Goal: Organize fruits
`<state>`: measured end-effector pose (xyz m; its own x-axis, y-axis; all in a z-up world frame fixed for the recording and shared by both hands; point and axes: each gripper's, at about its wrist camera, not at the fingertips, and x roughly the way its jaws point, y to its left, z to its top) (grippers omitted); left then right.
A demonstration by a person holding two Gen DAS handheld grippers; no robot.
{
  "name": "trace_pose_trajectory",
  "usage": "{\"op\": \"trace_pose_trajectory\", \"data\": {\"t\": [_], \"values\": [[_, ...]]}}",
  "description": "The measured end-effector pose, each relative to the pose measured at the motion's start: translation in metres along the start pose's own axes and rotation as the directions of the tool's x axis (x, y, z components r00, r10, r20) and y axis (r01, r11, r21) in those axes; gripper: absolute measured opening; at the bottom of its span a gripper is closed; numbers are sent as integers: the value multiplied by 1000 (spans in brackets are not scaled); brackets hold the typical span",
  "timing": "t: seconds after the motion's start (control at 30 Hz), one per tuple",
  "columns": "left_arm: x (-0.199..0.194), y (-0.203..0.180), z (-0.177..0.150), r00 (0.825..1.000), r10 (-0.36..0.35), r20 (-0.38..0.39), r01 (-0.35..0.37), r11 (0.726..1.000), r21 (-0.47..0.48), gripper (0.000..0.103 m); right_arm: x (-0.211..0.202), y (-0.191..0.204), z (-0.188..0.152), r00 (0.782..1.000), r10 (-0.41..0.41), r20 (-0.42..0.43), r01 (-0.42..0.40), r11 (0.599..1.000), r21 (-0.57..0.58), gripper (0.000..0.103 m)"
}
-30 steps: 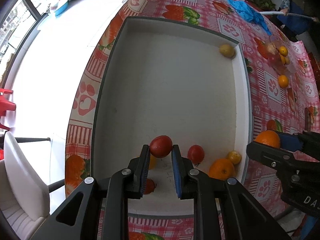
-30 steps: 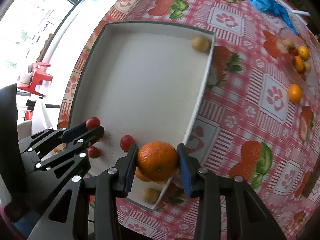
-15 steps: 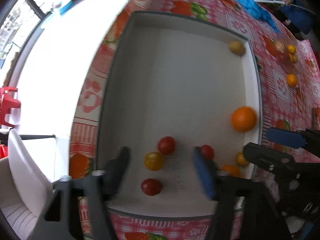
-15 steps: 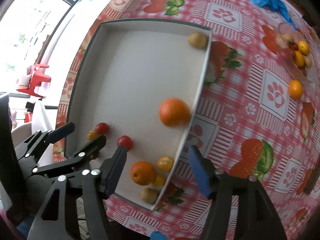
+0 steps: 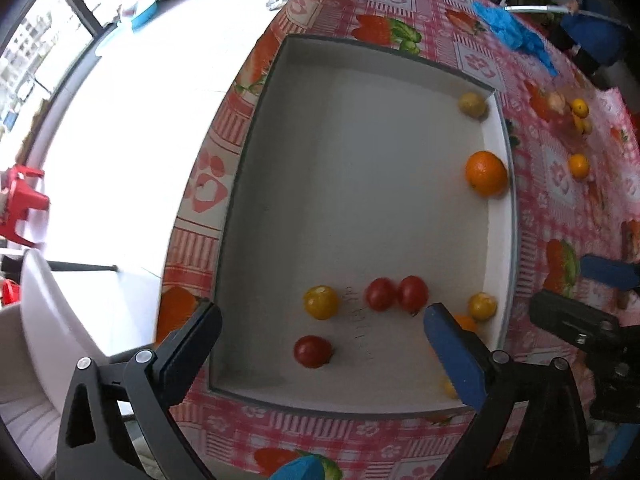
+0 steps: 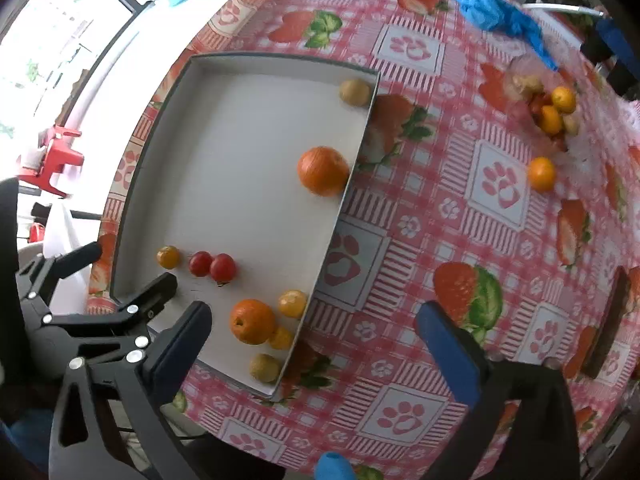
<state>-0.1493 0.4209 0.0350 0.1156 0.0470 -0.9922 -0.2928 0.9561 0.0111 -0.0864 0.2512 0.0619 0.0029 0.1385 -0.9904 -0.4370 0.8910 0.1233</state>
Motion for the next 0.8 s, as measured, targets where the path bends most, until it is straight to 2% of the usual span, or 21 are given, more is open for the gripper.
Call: {"op": "trace_pose_trajectory", "data": {"t": [0.23,0.8], "values": [[-10,-1,-3,997,72,16,-72,997,20,101,-8,3,-10,1000,-11,2,11,1000,8,103],[-17,-22,-2,994,108,-9,-107,989,98,101,-15,2,-11,1000,-4,7,3,1000,13,103]]}}
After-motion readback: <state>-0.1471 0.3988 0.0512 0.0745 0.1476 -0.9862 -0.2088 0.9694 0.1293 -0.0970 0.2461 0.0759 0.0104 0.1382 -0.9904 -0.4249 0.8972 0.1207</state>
